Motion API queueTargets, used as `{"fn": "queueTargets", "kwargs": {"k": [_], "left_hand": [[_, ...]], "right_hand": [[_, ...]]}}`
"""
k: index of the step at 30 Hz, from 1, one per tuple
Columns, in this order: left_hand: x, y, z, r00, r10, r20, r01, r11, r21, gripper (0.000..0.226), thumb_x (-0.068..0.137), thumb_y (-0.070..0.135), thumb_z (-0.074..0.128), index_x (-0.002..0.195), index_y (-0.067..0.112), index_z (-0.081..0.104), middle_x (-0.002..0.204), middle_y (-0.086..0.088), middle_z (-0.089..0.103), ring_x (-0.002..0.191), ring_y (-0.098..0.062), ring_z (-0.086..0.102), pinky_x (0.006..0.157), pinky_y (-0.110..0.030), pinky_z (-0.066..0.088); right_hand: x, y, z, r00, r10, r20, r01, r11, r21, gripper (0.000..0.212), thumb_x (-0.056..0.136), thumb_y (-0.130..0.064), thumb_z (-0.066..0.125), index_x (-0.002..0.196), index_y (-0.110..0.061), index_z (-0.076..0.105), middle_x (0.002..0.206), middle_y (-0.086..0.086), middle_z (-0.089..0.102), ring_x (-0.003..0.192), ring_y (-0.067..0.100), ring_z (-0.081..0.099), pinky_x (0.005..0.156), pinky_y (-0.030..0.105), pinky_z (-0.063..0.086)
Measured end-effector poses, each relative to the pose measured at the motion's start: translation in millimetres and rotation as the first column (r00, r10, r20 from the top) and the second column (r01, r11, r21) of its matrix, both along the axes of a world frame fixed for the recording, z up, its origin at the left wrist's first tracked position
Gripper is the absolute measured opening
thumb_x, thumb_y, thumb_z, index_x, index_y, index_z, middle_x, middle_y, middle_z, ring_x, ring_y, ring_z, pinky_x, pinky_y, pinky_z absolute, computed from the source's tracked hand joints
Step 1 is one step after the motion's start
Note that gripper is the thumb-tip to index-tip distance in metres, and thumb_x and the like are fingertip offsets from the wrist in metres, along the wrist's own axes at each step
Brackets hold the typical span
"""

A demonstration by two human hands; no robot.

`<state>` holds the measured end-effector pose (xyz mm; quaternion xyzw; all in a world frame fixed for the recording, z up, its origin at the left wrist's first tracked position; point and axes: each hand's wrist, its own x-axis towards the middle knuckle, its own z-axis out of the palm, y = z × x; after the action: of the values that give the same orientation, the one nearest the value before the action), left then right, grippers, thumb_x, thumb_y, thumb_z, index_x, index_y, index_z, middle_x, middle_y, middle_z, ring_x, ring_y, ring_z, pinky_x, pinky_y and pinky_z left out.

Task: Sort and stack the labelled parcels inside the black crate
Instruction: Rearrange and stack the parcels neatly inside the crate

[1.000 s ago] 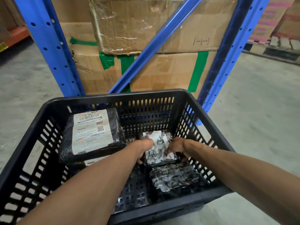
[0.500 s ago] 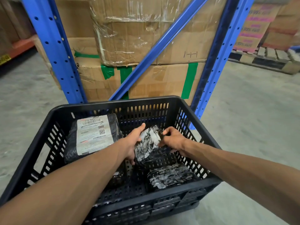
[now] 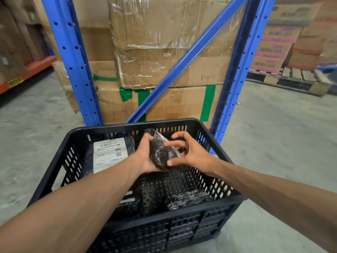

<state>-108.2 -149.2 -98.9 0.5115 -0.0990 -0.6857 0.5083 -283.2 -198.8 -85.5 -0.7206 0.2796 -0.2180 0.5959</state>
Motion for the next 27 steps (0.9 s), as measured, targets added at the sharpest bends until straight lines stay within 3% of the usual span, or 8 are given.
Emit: {"fn": "queueTargets", "kwargs": {"k": [6,9,11,14,17,19,23,27], "left_hand": [[-1,7,-1,0.967,0.089,0.239,-0.092,0.996,-0.001,0.054,0.077,0.048,0.050,0.106,0.007,0.070,0.091,-0.021,0.078,0.091,-0.035,0.072,0.076,-0.044,0.060],[-2,6,-4,0.967,0.119,0.224,-0.125,0.992,0.012,0.057,0.075,0.049,0.051,0.109,0.007,0.069,0.095,-0.023,0.078,0.093,-0.037,0.072,0.072,-0.046,0.061],[-3,5,-8,0.968,0.119,0.220,-0.130,0.991,0.038,0.061,0.073,0.049,0.051,0.113,0.006,0.069,0.104,-0.024,0.076,0.097,-0.039,0.071,0.075,-0.048,0.060],[-4,1,-12,0.972,0.069,0.225,-0.096,0.989,0.108,0.055,0.076,0.049,0.046,0.099,0.005,0.071,0.085,-0.023,0.078,0.085,-0.035,0.073,0.070,-0.045,0.060],[-8,-8,-14,0.940,0.063,0.335,-0.124,0.978,0.165,0.048,0.092,0.042,0.036,0.095,0.007,0.069,0.076,-0.018,0.078,0.081,-0.032,0.072,0.070,-0.040,0.059],[-12,-11,-18,0.918,0.057,0.393,-0.134,0.976,0.171,0.050,0.100,0.034,0.028,0.106,0.006,0.069,0.090,-0.018,0.076,0.085,-0.032,0.072,0.076,-0.044,0.060],[-15,-15,-30,0.849,0.001,0.529,-0.111,0.978,0.177,0.051,0.103,0.025,0.025,0.145,0.004,0.047,0.133,-0.023,0.061,0.111,-0.033,0.061,0.096,-0.039,0.050],[-14,-17,-48,0.752,-0.091,0.653,-0.072,0.973,0.219,0.047,0.103,0.008,0.029,0.148,-0.002,0.038,0.074,-0.008,0.049,0.064,-0.017,0.047,0.057,-0.026,0.040]], "right_hand": [[11,-22,-12,0.882,-0.398,-0.254,0.419,0.908,0.031,0.054,0.093,-0.023,0.065,0.140,-0.008,0.042,0.108,0.008,0.061,0.094,0.019,0.057,0.079,0.030,0.045],[9,-27,-29,0.879,-0.214,-0.427,0.370,0.870,0.326,0.085,0.090,-0.063,0.057,0.151,-0.008,0.038,0.146,0.012,0.054,0.133,0.030,0.053,0.109,0.045,0.044],[2,-29,-35,0.907,-0.096,-0.409,0.300,0.830,0.471,0.074,0.088,-0.071,0.052,0.131,-0.012,0.061,0.121,0.009,0.074,0.110,0.026,0.071,0.088,0.043,0.059],[-5,-31,-44,0.929,-0.113,-0.353,0.300,0.788,0.538,0.043,0.099,-0.053,0.045,0.097,-0.016,0.068,0.079,0.001,0.080,0.069,0.018,0.076,0.058,0.028,0.059],[-5,-32,-49,0.911,-0.237,-0.338,0.380,0.799,0.465,0.027,0.099,-0.030,0.038,0.090,-0.014,0.058,0.082,0.009,0.068,0.072,0.026,0.065,0.059,0.028,0.052],[-1,-34,-52,0.889,-0.281,-0.362,0.420,0.815,0.399,0.021,0.098,-0.022,0.038,0.081,-0.015,0.049,0.073,0.009,0.053,0.066,0.025,0.050,0.063,0.036,0.041],[8,-43,-59,0.867,-0.249,-0.431,0.427,0.816,0.389,0.021,0.101,-0.011,0.039,0.085,-0.011,0.052,0.081,0.009,0.053,0.072,0.025,0.049,0.081,0.045,0.049],[17,-42,-71,0.801,-0.155,-0.578,0.403,0.853,0.330,0.020,0.105,-0.016,0.039,0.093,-0.007,0.052,0.089,0.010,0.053,0.078,0.022,0.052,0.072,0.037,0.044]]}}
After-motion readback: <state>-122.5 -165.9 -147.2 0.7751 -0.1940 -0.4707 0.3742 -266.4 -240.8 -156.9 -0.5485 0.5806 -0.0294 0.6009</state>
